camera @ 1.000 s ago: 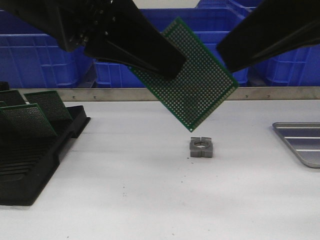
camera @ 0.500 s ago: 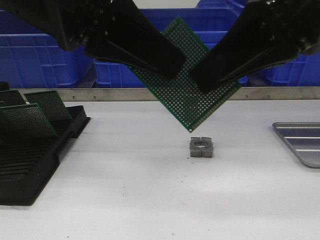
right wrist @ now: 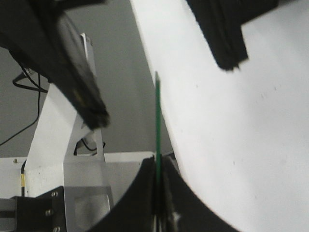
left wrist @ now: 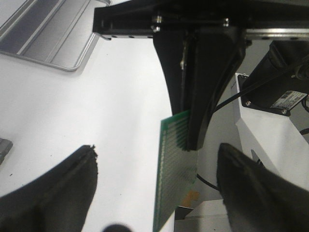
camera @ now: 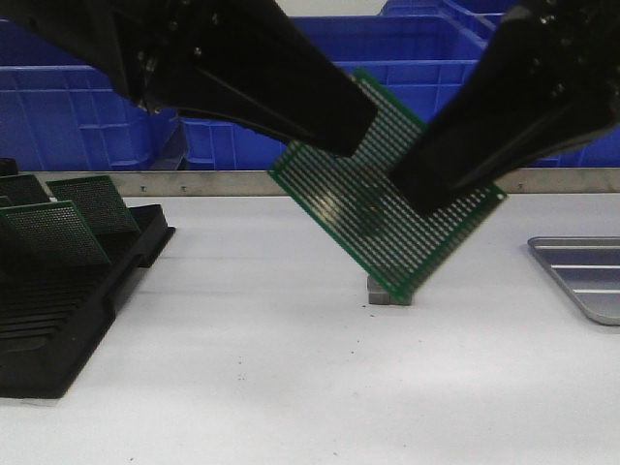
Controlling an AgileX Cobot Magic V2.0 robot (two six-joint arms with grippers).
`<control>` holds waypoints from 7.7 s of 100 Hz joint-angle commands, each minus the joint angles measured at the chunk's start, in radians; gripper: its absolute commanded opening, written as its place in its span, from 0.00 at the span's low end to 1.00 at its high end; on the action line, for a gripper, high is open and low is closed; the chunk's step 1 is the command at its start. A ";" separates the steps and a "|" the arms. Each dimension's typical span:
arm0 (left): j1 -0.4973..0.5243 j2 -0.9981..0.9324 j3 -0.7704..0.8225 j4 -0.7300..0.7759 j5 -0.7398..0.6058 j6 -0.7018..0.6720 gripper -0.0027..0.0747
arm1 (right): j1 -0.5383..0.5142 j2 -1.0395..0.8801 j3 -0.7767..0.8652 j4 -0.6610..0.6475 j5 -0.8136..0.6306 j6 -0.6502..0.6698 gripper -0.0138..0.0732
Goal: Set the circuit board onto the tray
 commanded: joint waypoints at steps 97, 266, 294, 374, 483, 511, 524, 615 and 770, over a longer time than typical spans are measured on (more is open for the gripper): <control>-0.009 -0.031 -0.029 -0.067 -0.030 -0.008 0.70 | -0.427 0.135 -0.018 -0.139 -0.708 0.369 0.12; 0.332 0.031 -0.029 0.790 -0.437 -0.008 0.70 | -0.429 0.137 -0.018 -0.139 -0.702 0.372 0.84; 0.332 0.082 -0.029 0.797 -0.478 -0.008 0.51 | -0.429 0.137 -0.018 -0.139 -0.682 0.372 0.84; 0.283 -0.064 -0.098 0.734 -0.282 -0.008 0.01 | -0.428 0.091 -0.055 -0.139 -0.592 0.345 0.84; 0.123 -0.088 -0.111 0.196 0.004 -0.006 0.01 | 0.080 -0.008 -0.134 0.026 -0.261 -0.296 0.84; 0.123 -0.088 -0.111 0.194 0.051 -0.006 0.01 | 0.191 0.108 -0.134 0.223 -0.303 -0.408 0.83; 0.123 -0.088 -0.111 0.194 0.069 -0.006 0.01 | 0.201 0.151 -0.134 0.317 -0.286 -0.424 0.66; 0.123 -0.088 -0.111 0.194 -0.066 -0.006 0.63 | 0.135 0.165 -0.129 0.188 -0.244 0.037 0.08; 0.123 -0.088 -0.111 0.185 -0.084 -0.006 0.63 | -0.651 0.339 -0.134 0.014 -0.466 0.218 0.70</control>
